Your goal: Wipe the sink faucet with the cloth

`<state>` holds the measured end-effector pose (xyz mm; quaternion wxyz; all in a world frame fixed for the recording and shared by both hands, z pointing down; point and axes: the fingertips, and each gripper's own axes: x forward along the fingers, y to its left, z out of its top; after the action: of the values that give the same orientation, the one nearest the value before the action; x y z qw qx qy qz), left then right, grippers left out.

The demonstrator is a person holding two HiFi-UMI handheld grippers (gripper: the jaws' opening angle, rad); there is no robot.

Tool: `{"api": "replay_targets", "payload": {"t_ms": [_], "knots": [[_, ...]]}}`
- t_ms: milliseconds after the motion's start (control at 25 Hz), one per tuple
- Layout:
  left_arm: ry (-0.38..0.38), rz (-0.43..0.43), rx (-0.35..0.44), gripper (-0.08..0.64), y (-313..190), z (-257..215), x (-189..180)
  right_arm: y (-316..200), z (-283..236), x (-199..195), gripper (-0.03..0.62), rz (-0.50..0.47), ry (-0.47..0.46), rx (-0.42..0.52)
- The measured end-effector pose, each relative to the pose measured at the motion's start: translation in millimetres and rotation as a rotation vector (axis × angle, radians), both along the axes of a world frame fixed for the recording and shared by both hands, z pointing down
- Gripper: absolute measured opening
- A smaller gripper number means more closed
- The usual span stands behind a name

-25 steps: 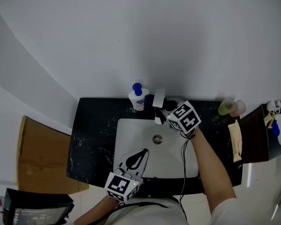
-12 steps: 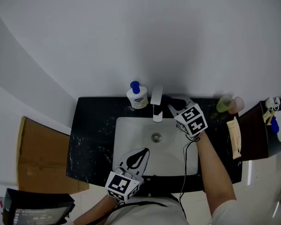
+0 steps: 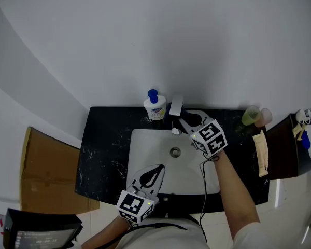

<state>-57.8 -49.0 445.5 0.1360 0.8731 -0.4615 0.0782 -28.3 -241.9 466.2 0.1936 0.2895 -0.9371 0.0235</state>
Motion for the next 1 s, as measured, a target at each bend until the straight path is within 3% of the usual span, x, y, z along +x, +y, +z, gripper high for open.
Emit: {"api": "replay_targets", "payload": {"t_ms": [280, 680, 1000], "knots": [[0.008, -0.001, 0.001, 0.002, -3.3, -0.5, 1.6, 38.1, -9.8, -8.2, 0.054, -0.087, -0.041, 0.024], [0.001, -0.03, -0.011, 0.002, -4.6, 2.4, -7.1, -30.1, 2.4, 7.0, 0.054, 0.045, 0.053, 0.036], [0.008, -0.026, -0.009, 0.002, -5.1, 1.6, -5.1, 19.1, -9.7, 0.8, 0.054, -0.063, 0.018, 0.094]]}}
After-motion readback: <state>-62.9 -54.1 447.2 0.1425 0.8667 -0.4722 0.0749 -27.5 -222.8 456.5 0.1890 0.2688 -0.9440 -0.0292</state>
